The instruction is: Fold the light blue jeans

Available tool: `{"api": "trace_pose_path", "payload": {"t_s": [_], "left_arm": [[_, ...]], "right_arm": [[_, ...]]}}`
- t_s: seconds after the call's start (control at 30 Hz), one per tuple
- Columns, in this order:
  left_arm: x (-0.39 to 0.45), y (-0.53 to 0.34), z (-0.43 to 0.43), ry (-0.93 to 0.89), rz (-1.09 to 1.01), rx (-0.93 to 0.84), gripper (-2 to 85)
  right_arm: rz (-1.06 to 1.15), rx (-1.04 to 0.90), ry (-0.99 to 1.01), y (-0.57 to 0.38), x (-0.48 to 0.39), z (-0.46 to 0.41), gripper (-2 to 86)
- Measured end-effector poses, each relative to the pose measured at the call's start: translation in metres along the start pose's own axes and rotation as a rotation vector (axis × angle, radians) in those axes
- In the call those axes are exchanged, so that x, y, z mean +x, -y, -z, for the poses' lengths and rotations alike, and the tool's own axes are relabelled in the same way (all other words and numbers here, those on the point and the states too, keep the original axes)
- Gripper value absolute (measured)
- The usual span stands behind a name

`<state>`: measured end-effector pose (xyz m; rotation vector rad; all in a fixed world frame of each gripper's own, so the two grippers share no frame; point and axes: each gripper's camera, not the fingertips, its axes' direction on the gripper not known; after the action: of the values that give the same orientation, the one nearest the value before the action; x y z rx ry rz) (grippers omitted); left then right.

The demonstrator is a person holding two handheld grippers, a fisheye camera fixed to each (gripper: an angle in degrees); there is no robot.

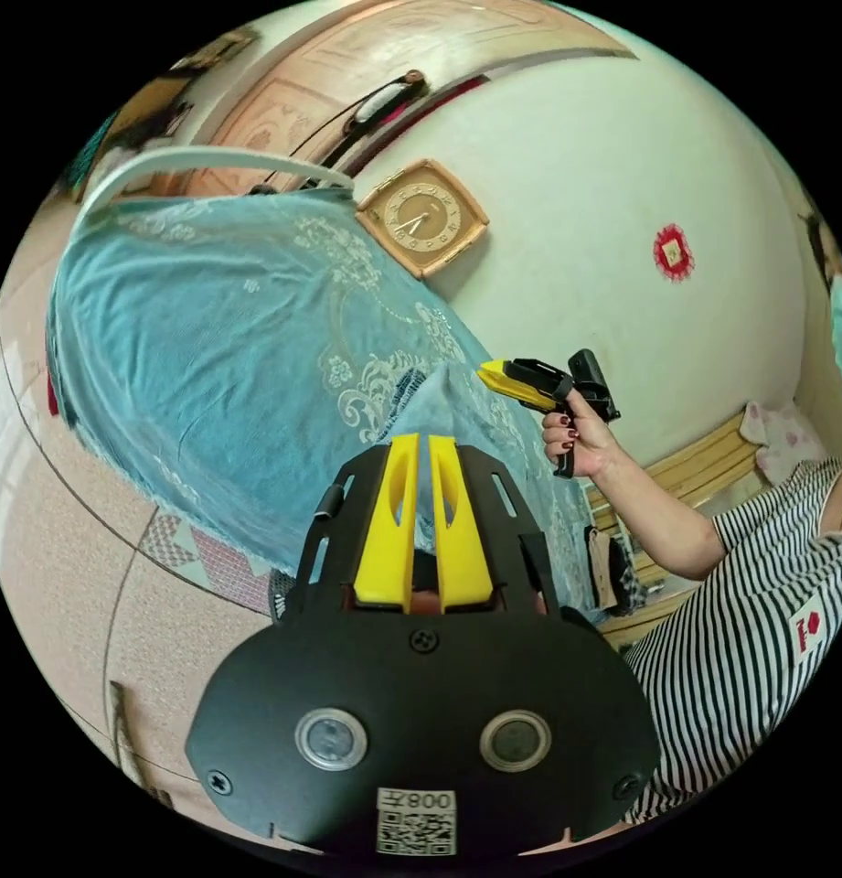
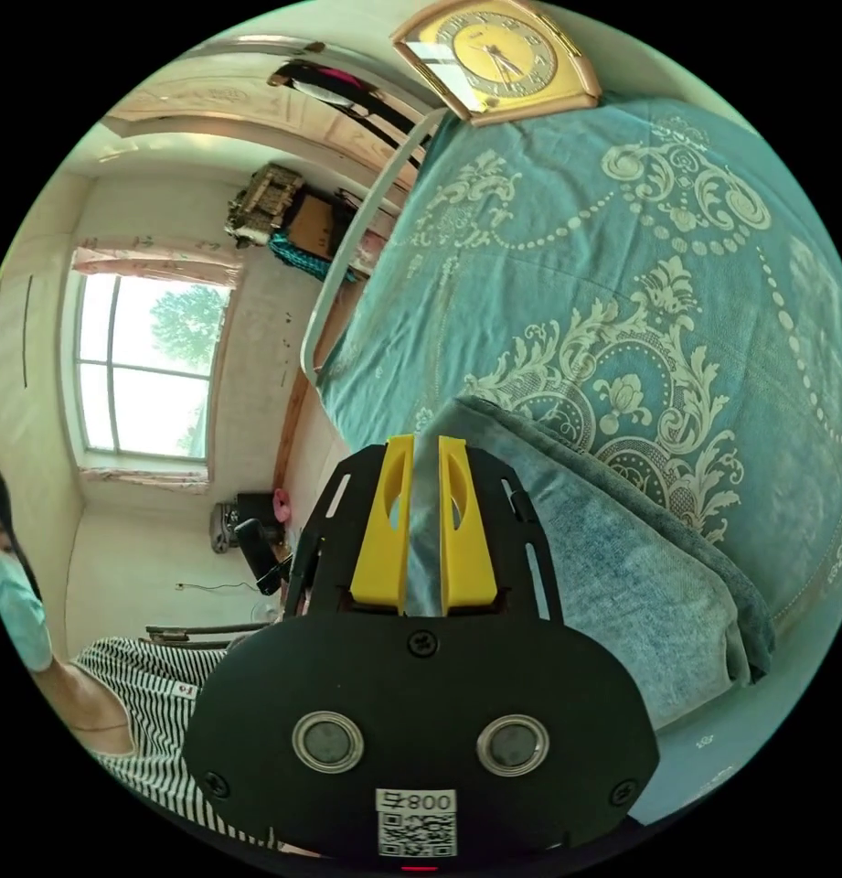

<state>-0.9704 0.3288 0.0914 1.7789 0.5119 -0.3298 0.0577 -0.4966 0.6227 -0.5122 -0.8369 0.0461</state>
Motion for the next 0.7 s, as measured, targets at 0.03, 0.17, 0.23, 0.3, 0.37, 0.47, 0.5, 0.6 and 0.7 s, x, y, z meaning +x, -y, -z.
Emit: {"api": "trace_pose_path", "payload": {"t_s": [0.03, 0.17, 0.23, 0.3, 0.37, 0.47, 0.5, 0.6, 0.7], "left_arm": [[0.007, 0.003, -0.003, 0.003, -0.027, -0.013, 1.5], [0.042, 0.026, -0.046, 0.027, -0.169, -0.151, 0.5], [0.05, 0.033, -0.068, 0.122, -0.182, -0.22, 0.4], [0.051, 0.038, -0.094, 0.232, -0.156, -0.31, 0.2], [0.053, 0.043, -0.098, 0.217, -0.142, -0.301, 0.2], [0.058, 0.053, -0.099, 0.169, -0.111, -0.317, 0.2], [0.064, 0.058, -0.098, 0.162, -0.112, -0.318, 0.2], [0.087, 0.069, -0.096, 0.163, -0.172, -0.283, 0.2], [0.096, 0.082, -0.115, 0.244, -0.202, -0.374, 0.2]], "right_arm": [[0.007, 0.009, -0.007, -0.002, -0.002, 0.002, 4.0], [0.09, -0.032, -0.104, -0.002, -0.017, -0.008, 1.7], [0.113, -0.066, -0.234, 0.005, -0.021, -0.023, 0.9], [0.097, -0.137, -0.394, 0.016, -0.022, -0.049, 0.5], [0.12, -0.177, -0.462, 0.021, -0.026, -0.064, 0.2], [0.179, -0.191, -0.538, 0.02, -0.034, -0.071, 0.0], [0.188, -0.193, -0.531, 0.018, -0.035, -0.069, 0.0], [0.195, -0.188, -0.441, 0.011, -0.036, -0.05, 0.1], [0.236, -0.134, -0.331, -0.015, -0.037, -0.02, 0.2]]}}
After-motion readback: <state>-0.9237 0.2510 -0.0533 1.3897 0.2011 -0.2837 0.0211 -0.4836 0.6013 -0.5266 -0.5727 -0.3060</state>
